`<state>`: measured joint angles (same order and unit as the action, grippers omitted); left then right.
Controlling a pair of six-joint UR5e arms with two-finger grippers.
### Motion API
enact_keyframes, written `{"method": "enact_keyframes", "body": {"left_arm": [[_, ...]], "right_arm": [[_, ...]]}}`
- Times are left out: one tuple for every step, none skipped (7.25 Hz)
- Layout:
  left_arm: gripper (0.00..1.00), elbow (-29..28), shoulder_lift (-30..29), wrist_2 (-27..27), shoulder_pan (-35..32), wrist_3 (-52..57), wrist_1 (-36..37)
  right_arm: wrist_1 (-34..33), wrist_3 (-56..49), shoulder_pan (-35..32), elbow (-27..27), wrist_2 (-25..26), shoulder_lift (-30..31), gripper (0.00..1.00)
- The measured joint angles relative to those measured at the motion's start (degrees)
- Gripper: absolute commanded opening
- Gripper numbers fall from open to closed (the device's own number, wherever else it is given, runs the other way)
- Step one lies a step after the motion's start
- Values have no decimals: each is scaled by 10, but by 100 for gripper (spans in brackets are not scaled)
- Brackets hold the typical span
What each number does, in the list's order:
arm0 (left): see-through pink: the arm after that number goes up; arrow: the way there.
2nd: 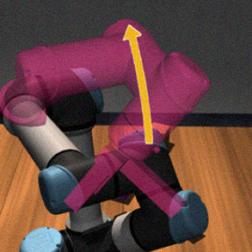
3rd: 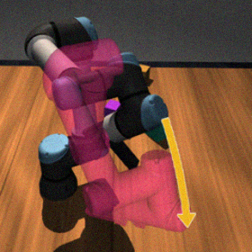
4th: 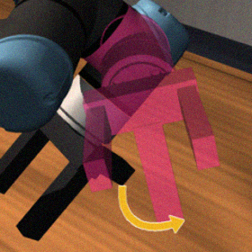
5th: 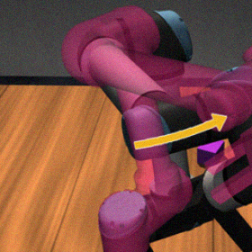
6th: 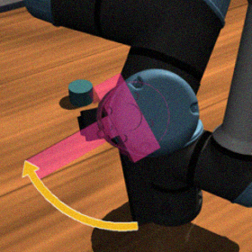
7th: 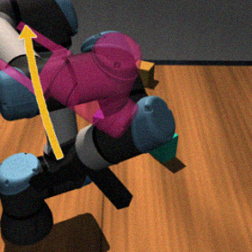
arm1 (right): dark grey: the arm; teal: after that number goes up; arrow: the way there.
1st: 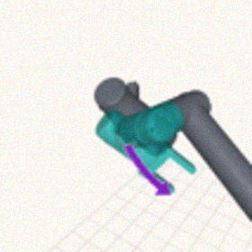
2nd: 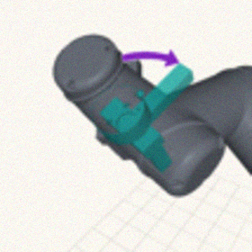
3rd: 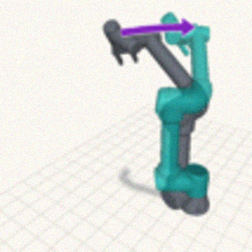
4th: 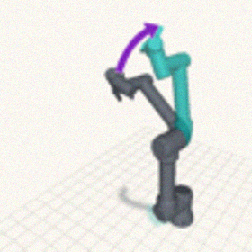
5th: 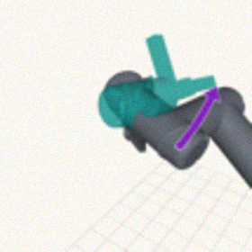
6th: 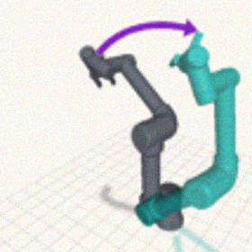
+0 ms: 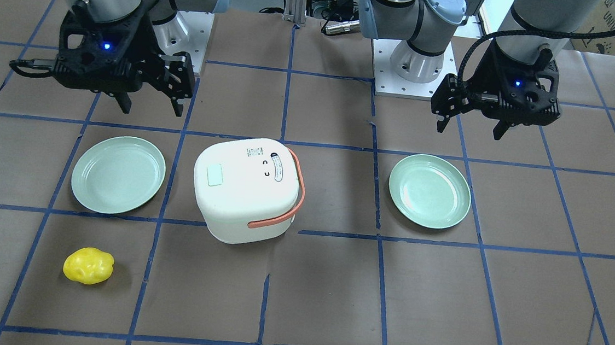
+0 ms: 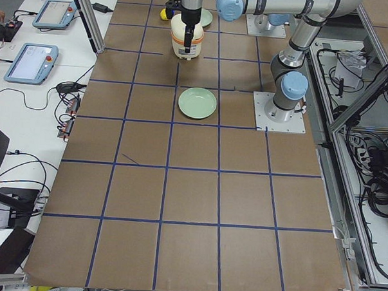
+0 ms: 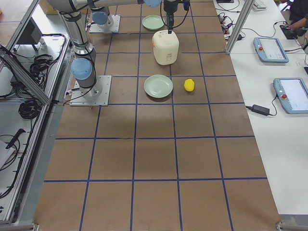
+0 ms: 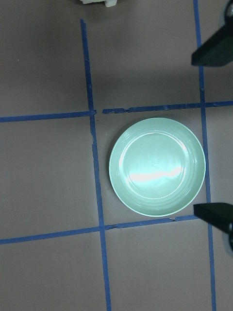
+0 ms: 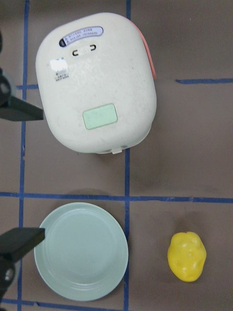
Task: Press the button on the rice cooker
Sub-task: 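Move the right gripper over the rice cooker's green button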
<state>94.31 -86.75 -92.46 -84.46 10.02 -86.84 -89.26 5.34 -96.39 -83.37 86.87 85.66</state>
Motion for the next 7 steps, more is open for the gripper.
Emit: {"method": "enact_keyframes", "body": {"left_arm": [[100,0,0,0,0,0,0],[100,0,0,0,0,0,0],[100,0,0,0,0,0,0],[100,0,0,0,0,0,0],[100,0,0,0,0,0,0],[100,0,0,0,0,0,0],[100,0,0,0,0,0,0]], "right_arm": [[-2,12,-16,-1,-22,-12,13],[-4,14,-24,-2,-37,-26,12],[-6,11,-28,-8,-43,-37,10],[-11,3,-29,-19,-45,-43,9],[-29,-9,-29,-34,-44,-48,9],[-54,-15,-29,-49,-41,-54,9],[-78,-20,-29,-59,-38,-64,9]]}}
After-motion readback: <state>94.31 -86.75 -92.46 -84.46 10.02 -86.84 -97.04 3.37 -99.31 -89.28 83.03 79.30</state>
